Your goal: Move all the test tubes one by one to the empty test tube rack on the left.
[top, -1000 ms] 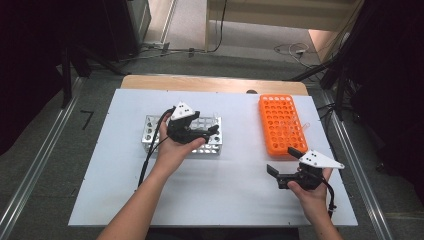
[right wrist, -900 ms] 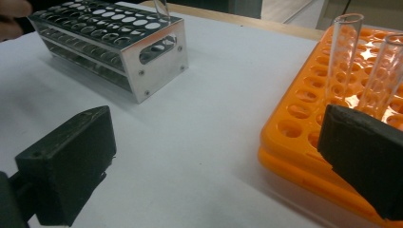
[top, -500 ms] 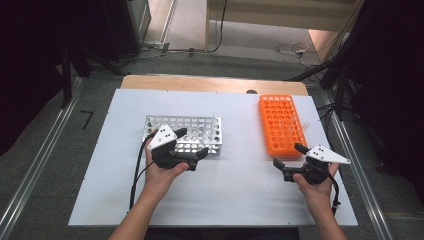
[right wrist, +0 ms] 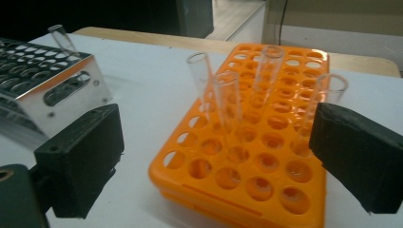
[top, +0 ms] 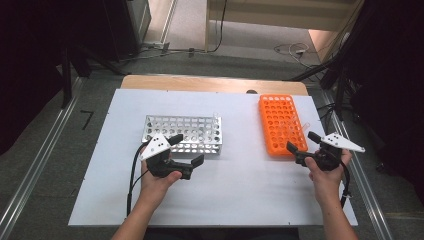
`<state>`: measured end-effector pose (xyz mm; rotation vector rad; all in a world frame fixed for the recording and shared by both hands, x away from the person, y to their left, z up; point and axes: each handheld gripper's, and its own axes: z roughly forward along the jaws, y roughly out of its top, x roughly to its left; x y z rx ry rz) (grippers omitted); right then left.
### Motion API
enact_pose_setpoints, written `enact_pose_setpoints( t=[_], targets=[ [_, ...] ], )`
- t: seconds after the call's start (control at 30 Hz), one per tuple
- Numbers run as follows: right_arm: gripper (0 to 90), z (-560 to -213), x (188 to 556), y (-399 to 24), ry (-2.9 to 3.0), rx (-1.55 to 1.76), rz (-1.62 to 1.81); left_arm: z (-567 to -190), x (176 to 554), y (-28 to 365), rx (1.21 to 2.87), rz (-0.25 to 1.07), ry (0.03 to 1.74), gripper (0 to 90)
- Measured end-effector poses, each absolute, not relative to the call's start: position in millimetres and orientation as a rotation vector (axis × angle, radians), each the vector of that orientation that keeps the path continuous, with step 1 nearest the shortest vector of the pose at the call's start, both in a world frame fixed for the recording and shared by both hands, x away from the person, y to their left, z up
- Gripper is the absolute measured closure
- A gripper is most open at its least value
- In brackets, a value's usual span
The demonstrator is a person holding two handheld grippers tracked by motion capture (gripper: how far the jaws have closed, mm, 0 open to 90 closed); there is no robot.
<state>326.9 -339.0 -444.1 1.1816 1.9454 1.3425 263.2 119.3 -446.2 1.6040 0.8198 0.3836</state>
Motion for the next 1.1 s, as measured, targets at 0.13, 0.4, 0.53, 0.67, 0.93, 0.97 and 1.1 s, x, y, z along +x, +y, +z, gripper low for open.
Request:
enact_pose_setpoints(
  t=[0.13, 0.4, 0.53, 0.67, 0.93, 0.97, 1.1],
  targets=[
    [4.7, -443.2, 336.4, -348.2, 1.924, 1.211, 1.337, -449.7, 264.9, 118.1, 1.61, 0.376, 0.828, 0.0],
    [20.9, -453.9, 356.1, -361.1, 1.915, 1.281, 1.3, -450.7, 265.7, 118.3, 1.612, 0.373, 0.831, 0.0],
    [35.2, -461.1, 364.8, -364.4, 1.909, 1.315, 1.3, -450.2, 265.8, 119.1, 1.601, 0.365, 0.837, 0.0],
    [48.3, -469.2, 371.6, -362.8, 1.918, 1.334, 1.271, -451.2, 265.7, 119.5, 1.602, 0.363, 0.838, 0.0],
    [64.1, -477.8, 377.0, -360.9, 1.92, 1.375, 1.229, -452.4, 266.6, 119.3, 1.61, 0.363, 0.835, 0.0],
    [64.2, -478.4, 376.8, -361.3, 1.914, 1.375, 1.233, -452.4, 266.7, 119.2, 1.61, 0.364, 0.834, 0.0],
    [64.8, -479.6, 377.4, -361.5, 1.896, 1.366, 1.222, -452.3, 266.6, 118.2, 1.61, 0.362, 0.833, 0.0]
  ],
)
